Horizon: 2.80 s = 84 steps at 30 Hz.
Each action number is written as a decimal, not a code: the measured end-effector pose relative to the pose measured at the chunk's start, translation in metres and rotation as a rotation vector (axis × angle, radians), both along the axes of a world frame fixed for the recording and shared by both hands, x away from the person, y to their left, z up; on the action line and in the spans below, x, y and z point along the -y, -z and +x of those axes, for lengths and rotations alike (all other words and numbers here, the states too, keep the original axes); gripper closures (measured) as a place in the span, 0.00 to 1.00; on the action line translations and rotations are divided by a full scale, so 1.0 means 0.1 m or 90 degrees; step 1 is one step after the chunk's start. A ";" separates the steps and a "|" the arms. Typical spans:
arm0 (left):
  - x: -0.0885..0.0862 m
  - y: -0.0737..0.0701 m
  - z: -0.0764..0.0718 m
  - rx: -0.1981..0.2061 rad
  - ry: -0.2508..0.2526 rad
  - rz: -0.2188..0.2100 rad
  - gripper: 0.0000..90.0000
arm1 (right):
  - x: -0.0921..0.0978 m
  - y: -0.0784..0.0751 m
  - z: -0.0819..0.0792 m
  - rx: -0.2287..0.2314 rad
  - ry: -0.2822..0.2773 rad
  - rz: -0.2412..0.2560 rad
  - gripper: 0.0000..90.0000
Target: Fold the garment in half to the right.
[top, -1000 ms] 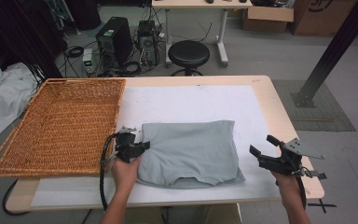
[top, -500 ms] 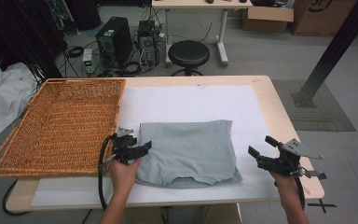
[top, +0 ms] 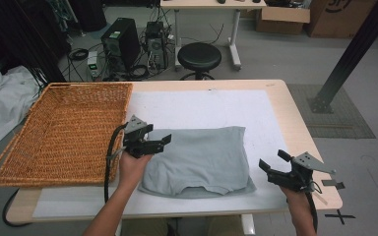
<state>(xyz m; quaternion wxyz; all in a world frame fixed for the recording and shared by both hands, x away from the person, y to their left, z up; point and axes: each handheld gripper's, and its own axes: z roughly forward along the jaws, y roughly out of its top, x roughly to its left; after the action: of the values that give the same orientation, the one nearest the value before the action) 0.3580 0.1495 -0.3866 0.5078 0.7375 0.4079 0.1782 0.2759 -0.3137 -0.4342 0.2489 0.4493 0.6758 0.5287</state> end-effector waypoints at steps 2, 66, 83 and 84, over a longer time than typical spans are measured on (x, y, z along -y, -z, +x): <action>0.05 -0.09 0.08 0.013 0.038 -0.010 0.18 | -0.01 0.00 -0.04 -0.002 -0.005 0.012 0.15; 2.20 0.31 1.33 -0.082 0.344 0.092 0.31 | -0.08 0.07 -0.35 -0.032 -0.059 0.022 0.15; 2.39 0.48 1.45 -0.168 0.364 0.162 0.45 | -0.04 0.11 -0.42 -0.035 -0.062 0.029 0.16; 2.40 0.49 1.44 -0.171 0.370 0.167 0.48 | -0.04 0.11 -0.42 -0.036 -0.062 0.028 0.16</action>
<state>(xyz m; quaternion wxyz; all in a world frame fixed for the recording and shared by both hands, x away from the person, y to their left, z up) 0.5021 -0.0903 -0.4353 0.3802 0.8987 0.2177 -0.0217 0.2339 -0.3099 -0.4451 0.1939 0.4356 0.6921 0.5419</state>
